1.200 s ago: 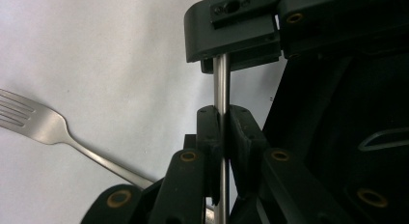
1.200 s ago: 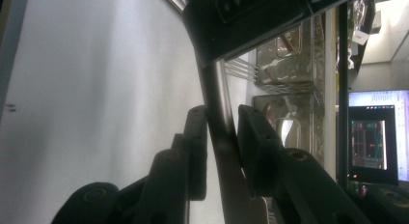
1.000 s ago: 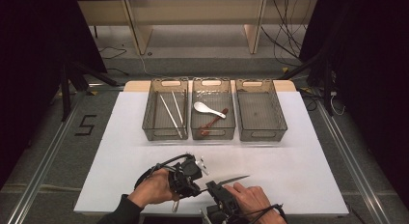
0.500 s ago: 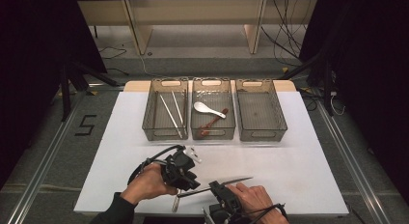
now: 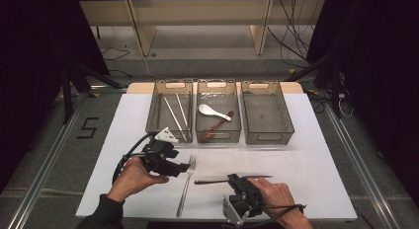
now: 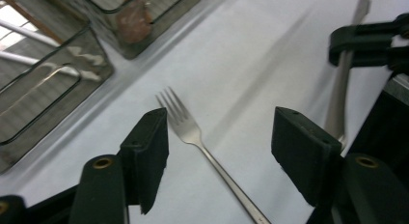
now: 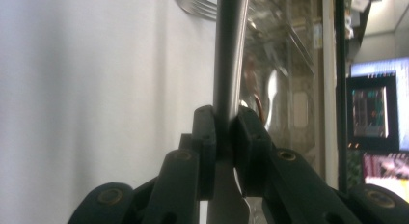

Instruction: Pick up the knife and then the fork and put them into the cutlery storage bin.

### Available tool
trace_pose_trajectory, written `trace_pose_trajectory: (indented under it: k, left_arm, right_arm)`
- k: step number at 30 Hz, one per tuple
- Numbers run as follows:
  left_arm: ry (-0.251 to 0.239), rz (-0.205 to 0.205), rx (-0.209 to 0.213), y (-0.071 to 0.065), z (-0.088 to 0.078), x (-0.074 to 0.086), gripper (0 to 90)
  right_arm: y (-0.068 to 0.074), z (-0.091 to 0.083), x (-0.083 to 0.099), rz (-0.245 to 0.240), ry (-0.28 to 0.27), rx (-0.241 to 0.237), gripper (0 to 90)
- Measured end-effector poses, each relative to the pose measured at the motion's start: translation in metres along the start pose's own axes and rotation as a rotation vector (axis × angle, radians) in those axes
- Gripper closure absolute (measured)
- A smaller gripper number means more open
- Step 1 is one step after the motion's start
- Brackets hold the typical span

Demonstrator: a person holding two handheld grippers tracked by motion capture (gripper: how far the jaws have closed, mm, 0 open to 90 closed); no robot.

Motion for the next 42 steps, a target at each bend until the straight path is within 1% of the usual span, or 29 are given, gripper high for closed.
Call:
trace_pose_trajectory:
  k: [1, 3, 4, 5, 6, 7, 10, 12, 14, 16, 20, 22, 24, 25, 26, 28, 29, 30, 33, 35, 36, 37, 40, 42]
  left_arm:
    - [-0.006, -0.003, -0.006, 0.002, 0.0, 0.001, 35.3]
    - [-0.022, -0.023, -0.017, 0.003, 0.001, 0.003, 32.2]
    - [-0.028, -0.026, -0.022, 0.004, 0.001, 0.005, 30.8]
    - [-0.034, -0.027, -0.025, 0.004, 0.002, 0.006, 30.0]
    - [-0.037, -0.029, -0.028, 0.004, 0.002, 0.007, 29.1]
    - [-0.042, -0.033, -0.03, 0.003, 0.003, 0.009, 27.8]
    - [-0.054, -0.032, -0.036, 0.002, 0.007, 0.014, 24.9]
    - [-0.068, -0.04, -0.039, 0.003, 0.009, 0.017, 24.2]
    - [-0.074, -0.05, -0.043, 0.004, 0.012, 0.022, 23.4]
    - [-0.086, -0.065, -0.051, 0.005, 0.015, 0.026, 22.6]
    - [-0.099, -0.073, -0.057, 0.006, 0.019, 0.035, 21.7]
    - [-0.107, -0.079, -0.067, 0.006, 0.02, 0.038, 21.7]
    - [-0.118, -0.083, -0.071, 0.006, 0.02, 0.04, 21.8]
    - [-0.124, -0.086, -0.075, 0.006, 0.02, 0.041, 21.8]
    - [-0.129, -0.089, -0.078, 0.006, 0.02, 0.043, 21.8]
    - [-0.147, -0.103, -0.076, 0.004, 0.02, 0.045, 21.8]
    - [-0.154, -0.098, -0.079, 0.004, 0.02, 0.046, 21.8]
    - [-0.153, -0.095, -0.082, 0.004, 0.021, 0.047, 21.8]
    - [-0.163, -0.104, -0.08, 0.003, 0.022, 0.051, 21.2]
    - [-0.174, -0.105, -0.081, 0.001, 0.023, 0.052, 21.2]
    - [-0.171, -0.099, -0.081, 0.001, 0.023, 0.053, 21.3]
    - [-0.175, -0.104, -0.085, 0.001, 0.023, 0.054, 21.2]
    - [-0.171, -0.1, -0.088, 0.0, 0.024, 0.057, 21.2]
    - [-0.175, -0.099, -0.09, 0.0, 0.025, 0.059, 21.2]
  right_arm:
    - [-0.004, -0.002, 0.003, 0.032, 0.0, -0.001, 81.0]
    - [-0.014, -0.004, 0.011, 0.085, -0.002, 0.003, 81.0]
    - [-0.02, -0.005, 0.015, 0.105, -0.004, 0.011, 81.0]
    - [-0.027, -0.007, 0.02, 0.156, -0.01, 0.008, 81.0]
    - [-0.032, -0.007, 0.023, 0.172, -0.021, 0.014, 81.0]
    - [-0.038, -0.008, 0.027, 0.201, -0.023, 0.021, 81.0]
    - [-0.054, -0.01, 0.037, 0.3, -0.026, 0.014, 81.0]
    - [-0.064, -0.011, 0.043, 0.352, -0.04, -0.001, 81.0]
    - [-0.073, -0.01, 0.049, 0.422, -0.057, -0.025, 81.0]
    - [-0.082, -0.009, 0.056, 0.49, -0.061, -0.04, 81.0]
    - [-0.1, -0.004, 0.07, 0.633, -0.096, -0.078, 81.0]
    - [-0.11, -0.002, 0.078, 0.698, -0.121, -0.098, 81.0]
    - [-0.121, -0.001, 0.085, 0.783, -0.144, -0.128, 81.0]
    - [-0.126, 0.0, 0.089, 0.827, -0.151, -0.136, 81.0]
    - [-0.131, 0.001, 0.093, 0.861, -0.158, -0.142, 81.0]
    - [-0.141, 0.002, 0.1, 0.915, -0.175, -0.157, 81.0]
    - [-0.145, 0.003, 0.103, 0.943, -0.181, -0.161, 81.0]
    - [-0.15, 0.004, 0.106, 0.964, -0.189, -0.161, 81.0]
    - [-0.163, 0.006, 0.114, 1.051, -0.213, -0.161, 81.0]
    - [-0.17, 0.008, 0.119, 1.096, -0.225, -0.161, 80.9]
    - [-0.173, 0.009, 0.122, 1.111, -0.23, -0.157, 80.9]
    - [-0.176, 0.01, 0.124, 1.123, -0.232, -0.155, 80.9]
    - [-0.185, 0.014, 0.129, 1.174, -0.24, -0.146, 80.9]
    - [-0.191, 0.017, 0.133, 1.198, -0.235, -0.142, 80.9]
Point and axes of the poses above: each handheld gripper's, and its own axes: z roughly forward along the jaws, x roughly out of its underside, y roughly to its left, the point moved 4 cm from there along z, roughly forward along the jaws, and after that the axes turned 11 degrees about -x, right-handed, at the moved point
